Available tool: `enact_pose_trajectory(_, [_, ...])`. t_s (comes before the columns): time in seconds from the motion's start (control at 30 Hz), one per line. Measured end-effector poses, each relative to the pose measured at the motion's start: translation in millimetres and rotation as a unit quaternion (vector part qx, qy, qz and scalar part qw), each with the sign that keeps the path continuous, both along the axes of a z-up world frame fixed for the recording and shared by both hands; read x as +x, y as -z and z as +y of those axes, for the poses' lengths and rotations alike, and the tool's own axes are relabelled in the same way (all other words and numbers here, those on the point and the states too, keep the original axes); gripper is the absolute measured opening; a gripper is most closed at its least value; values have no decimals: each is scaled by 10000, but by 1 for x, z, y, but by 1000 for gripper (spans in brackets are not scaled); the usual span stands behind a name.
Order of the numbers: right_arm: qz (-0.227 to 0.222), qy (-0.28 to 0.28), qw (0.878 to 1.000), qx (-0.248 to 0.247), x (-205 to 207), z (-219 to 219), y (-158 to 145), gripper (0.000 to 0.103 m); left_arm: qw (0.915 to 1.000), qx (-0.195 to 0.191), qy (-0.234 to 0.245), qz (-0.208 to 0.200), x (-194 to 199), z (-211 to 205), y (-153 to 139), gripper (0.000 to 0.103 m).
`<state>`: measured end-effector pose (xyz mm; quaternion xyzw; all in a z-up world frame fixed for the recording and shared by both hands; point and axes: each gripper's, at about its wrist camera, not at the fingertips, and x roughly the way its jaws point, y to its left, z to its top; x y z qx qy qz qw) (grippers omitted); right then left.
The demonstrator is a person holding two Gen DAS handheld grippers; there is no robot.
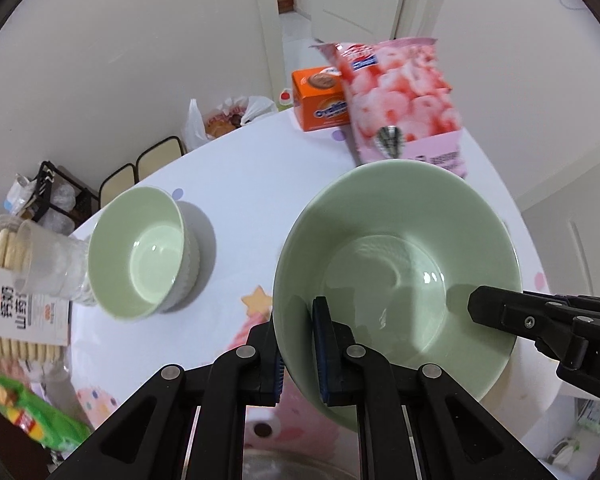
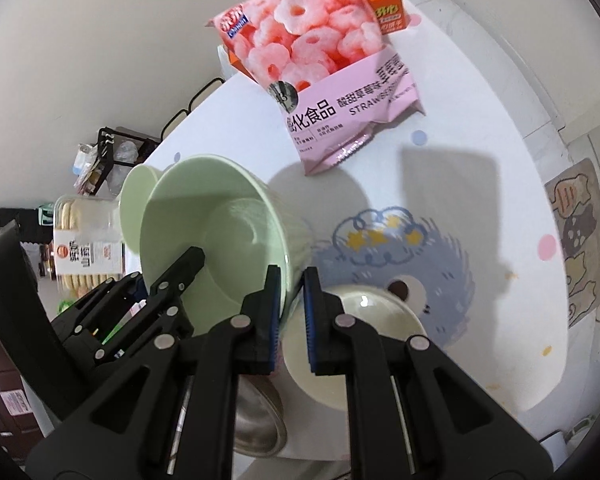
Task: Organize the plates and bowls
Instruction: 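Carry the pale green bowl with both tools toward the cream bowl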
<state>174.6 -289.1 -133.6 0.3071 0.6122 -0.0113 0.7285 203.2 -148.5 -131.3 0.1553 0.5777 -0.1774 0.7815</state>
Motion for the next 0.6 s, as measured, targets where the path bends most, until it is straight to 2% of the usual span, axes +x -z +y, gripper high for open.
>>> enact_pose_trajectory(0.17, [-104,-150,9995,-247,-28,-3,-19,13,9999,-53,-19,-119,-30,-10,-17,12])
enact_pose_trajectory(0.4, [-111,-188,9991,-354,-67,-7,-29,13,9998,-98,4,-180,-65,-22,-31,12])
enact_pose_trajectory(0.6, [-105,-137,9993,-331,-93,-18,-29,13,10000,-86,-21,-26,-87,-26,-21,12])
